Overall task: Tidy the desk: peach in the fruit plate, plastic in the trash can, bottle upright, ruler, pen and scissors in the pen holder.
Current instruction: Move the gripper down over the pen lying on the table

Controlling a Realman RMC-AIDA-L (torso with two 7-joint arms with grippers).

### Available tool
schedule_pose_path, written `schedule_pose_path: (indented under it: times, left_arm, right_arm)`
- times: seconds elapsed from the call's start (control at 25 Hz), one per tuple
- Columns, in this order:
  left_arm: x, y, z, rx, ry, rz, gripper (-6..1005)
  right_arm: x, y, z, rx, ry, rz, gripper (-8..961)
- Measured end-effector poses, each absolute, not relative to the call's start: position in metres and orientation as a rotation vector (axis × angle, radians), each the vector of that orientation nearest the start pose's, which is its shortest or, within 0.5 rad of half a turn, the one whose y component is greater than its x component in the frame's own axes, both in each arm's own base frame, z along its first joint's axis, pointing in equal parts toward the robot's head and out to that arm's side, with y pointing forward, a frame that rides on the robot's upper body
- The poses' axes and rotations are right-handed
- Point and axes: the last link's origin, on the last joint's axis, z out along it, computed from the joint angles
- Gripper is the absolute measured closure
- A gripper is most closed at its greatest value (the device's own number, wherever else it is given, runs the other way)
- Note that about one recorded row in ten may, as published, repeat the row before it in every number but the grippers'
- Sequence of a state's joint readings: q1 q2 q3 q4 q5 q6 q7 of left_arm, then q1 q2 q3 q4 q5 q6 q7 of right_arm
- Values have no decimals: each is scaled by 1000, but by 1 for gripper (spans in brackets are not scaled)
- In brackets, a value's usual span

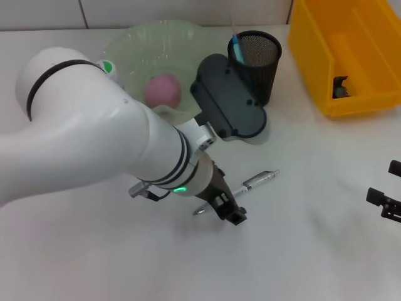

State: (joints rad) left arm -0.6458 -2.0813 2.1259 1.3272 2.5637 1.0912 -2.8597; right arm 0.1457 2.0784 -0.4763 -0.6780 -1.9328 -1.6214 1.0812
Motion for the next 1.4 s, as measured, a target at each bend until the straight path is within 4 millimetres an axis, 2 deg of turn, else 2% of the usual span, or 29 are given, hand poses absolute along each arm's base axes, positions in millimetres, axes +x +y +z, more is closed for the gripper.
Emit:
schedule_pose_path:
  times: [0.52, 0.84, 1.4]
  left_arm:
    - [-119, 311, -134, -2754, -410, 510, 248]
    - [-120, 313, -134, -2753, -416, 526, 589]
    - [-126, 313, -134, -2754, -423, 583, 591]
  right_arm:
    - [370, 216, 38, -2350, 700, 656, 129]
    - [369, 216, 38, -2351, 707, 660, 129]
    - [368, 219, 37, -2354, 703, 664, 129]
